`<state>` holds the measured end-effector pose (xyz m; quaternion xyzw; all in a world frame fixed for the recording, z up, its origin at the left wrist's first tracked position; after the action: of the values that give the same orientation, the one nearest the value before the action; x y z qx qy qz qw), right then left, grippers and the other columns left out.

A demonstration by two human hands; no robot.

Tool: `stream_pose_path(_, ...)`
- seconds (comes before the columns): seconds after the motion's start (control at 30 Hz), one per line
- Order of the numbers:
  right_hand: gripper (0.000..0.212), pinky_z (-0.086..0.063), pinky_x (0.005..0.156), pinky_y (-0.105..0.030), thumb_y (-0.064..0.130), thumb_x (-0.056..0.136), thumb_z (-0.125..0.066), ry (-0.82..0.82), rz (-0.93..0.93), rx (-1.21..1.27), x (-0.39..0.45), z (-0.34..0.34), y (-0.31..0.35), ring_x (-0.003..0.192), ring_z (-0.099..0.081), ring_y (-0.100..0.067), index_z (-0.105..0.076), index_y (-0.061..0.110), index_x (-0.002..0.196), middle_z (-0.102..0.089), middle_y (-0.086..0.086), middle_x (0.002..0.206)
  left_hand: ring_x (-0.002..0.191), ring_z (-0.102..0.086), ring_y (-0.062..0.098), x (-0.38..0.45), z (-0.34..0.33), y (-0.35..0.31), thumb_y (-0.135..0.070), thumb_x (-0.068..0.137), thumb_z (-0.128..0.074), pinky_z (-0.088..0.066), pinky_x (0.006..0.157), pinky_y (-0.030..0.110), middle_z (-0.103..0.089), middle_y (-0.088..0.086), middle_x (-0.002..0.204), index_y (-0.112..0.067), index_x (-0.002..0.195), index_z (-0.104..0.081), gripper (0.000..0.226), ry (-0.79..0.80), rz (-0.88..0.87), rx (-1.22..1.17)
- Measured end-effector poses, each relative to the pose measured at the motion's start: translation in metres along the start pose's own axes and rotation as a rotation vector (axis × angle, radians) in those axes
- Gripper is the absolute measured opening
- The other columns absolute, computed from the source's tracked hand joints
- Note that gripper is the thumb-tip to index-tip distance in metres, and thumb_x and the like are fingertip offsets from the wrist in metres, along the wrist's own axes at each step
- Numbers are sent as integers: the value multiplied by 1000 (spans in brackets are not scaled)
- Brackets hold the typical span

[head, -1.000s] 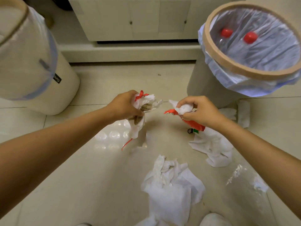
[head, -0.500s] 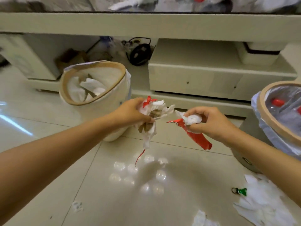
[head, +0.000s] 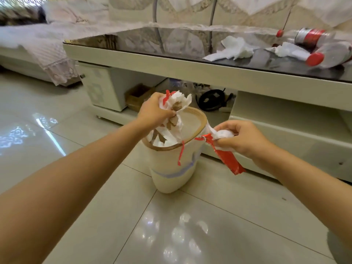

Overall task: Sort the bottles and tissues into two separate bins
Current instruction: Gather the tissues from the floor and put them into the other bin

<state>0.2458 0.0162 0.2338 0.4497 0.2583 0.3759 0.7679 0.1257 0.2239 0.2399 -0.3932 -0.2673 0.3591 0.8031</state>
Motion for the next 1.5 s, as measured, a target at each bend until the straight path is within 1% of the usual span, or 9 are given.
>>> stream_pose_path(0.13, 25, -52, 59, -22, 9, 75, -77, -46, -6, 20, 21, -13, 16, 82, -62, -15, -67, 20, 95, -62, -3, 98, 99, -59, 18, 29, 19, 16, -23, 86, -69, -55, 87, 40, -55, -3, 107, -18, 128, -43, 49, -133, -19, 1)
stream_pose_path(0.37, 31, -56, 66, -30, 3, 73, -77, -109, -69, 113, 60, -44, 21, 91, -64, -25, -68, 13, 100, -62, -11, 108, 105, -59, 27, 44, -11, 61, -38, 83, -69, -52, 88, 44, -60, 10, 119, -15, 140, -29, 74, 27, 13, 276)
stream_pose_path(0.6, 27, -49, 56, -21, 9, 77, -76, -232, -44, 181, 96, -65, 24, 74, -58, -8, -64, 19, 100, -59, 2, 91, 105, -59, 20, 44, -11, 95, -34, 87, -66, -53, 85, 37, -58, 2, 122, -19, 134, -42, 54, -15, -11, 332)
stream_pose_path(0.73, 29, -55, 73, -29, 17, 79, -74, -276, 3, 161, 119, -79, 24, 86, -60, -12, -61, 23, 105, -59, 4, 96, 92, -60, 15, 40, -24, 95, -32, 88, -64, -56, 79, 36, -61, -2, 110, -20, 123, -49, 41, -10, -60, 317)
stream_pose_path(0.87, 39, -50, 91, -39, 28, 81, -68, -228, -95, 5, 137, -92, 12, 101, -57, -21, -59, 23, 119, -60, 1, 112, 87, -60, 12, 39, -26, 98, -33, 86, -65, -55, 74, 33, -62, -6, 105, -22, 115, -53, 33, -58, -108, 353)
stream_pose_path(0.97, 35, -47, 88, -34, 25, 83, -68, -116, -223, -115, 139, -100, -2, 104, -56, -24, -63, 12, 115, -61, -4, 113, 88, -60, 13, 39, -27, 100, -28, 84, -68, -54, 73, 29, -62, -6, 102, -22, 114, -53, 35, -47, -101, 362)
stream_pose_path(1.2, 27, -53, 83, -40, 30, 86, -59, 13, -1, -527, 124, -108, -10, 94, -61, -21, -67, 19, 109, -68, -1, 102, 113, -53, 23, 37, -19, 101, -12, 77, -73, -51, 91, 37, -56, 3, 125, -17, 127, -50, 55, -299, -61, 338)
stream_pose_path(1.33, 32, -43, 68, -28, 39, 88, -52, -68, 148, -755, 100, -102, -13, 94, -60, -18, -59, 28, 117, -68, 3, 101, 124, -46, 29, 34, -27, 100, 4, 80, -62, -50, 95, 42, -47, 7, 136, -17, 139, -38, 67, -225, -10, 230)
stream_pose_path(1.5, 27, -48, 70, -32, 41, 90, -49, -115, 186, -759, 58, -74, -30, 81, -61, -15, -65, 28, 106, -69, 4, 85, 130, -41, 29, 11, -57, 73, 7, 80, -52, -46, 99, 36, -48, 3, 135, -22, 137, -39, 65, -135, -110, 173)
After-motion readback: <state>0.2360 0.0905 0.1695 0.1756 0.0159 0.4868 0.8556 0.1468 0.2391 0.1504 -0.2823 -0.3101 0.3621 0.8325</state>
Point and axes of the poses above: each hand's wrist, its own x-axis towards the middle knuckle, its own z-axis out of the back of the hand, y = z × x, the point moved 5 cm from there along x, towards the middle knuckle
